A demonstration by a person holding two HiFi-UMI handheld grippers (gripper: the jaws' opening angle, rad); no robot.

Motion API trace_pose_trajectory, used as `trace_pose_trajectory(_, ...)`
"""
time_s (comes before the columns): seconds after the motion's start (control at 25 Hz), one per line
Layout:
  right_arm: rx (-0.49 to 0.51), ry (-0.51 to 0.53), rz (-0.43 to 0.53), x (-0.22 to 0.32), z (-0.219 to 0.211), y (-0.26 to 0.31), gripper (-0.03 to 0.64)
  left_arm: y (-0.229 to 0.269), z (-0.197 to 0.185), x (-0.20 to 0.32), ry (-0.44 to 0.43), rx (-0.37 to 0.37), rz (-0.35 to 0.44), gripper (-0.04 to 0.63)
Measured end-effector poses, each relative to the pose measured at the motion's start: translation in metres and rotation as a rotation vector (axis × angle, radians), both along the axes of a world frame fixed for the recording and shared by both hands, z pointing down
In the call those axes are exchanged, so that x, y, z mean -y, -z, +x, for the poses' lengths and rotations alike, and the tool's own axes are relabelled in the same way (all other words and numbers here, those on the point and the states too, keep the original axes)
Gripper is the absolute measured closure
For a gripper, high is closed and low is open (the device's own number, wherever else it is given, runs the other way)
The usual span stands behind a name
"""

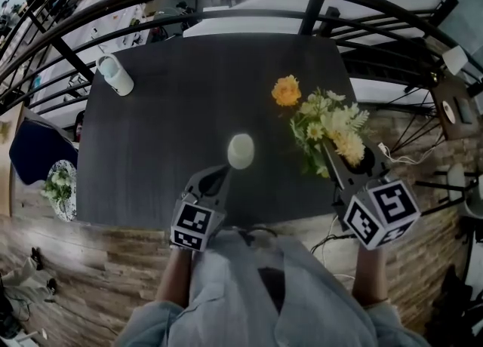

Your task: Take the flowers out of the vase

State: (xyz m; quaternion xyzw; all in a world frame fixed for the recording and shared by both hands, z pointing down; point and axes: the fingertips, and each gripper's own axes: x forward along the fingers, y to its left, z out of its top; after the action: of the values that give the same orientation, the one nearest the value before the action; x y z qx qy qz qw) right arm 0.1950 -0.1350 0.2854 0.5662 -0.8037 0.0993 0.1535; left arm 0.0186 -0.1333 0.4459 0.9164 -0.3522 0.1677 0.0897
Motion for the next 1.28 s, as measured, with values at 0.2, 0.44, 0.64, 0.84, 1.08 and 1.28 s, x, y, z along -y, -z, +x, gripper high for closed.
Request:
trace_pose_trajectory(0.2, -0.005, 0.023, -0.069, 0.001, -0.001, -0.026, 0.492, -0.001, 0.0, -0.003, 0.006, 0.001, -0.006, 0.595)
trace_pose_trajectory(0.44, -0.01, 0.048, -0.14, 0.001, -0.003, -0.055, 0.494, -0.001, -0.003, -0.005, 0.013, 0.0, -0.009, 0.595)
trace_pose_trajectory(0.64, -0.02, 0.066, -0.188, 0.002, -0.007, -0.074, 0.492, 0.001, -0.005, -0.005, 0.018, 0.0, -0.005, 0.595)
trace_pose_trajectory(0.84, -0.062, 0.09, -0.241, 0.002, -0.006, -0.095, 0.492, 0.002, -0.003, -0.005, 0.023, 0.007, -0.004, 0.595)
trace_pose_trajectory(1.08, -0.08, 0.088, -0.28, 0.003, -0.003, -0.115, 0.492, 0.004, -0.005, -0.007, 0.034, 0.007, -0.003, 0.595)
trace_pose_trajectory(1.28, -0.077, 0.069, -0.279, 0.012, 0.003, -0.12, 0.492, 0.003, -0.01, -0.008, 0.043, 0.006, -0.002, 0.595)
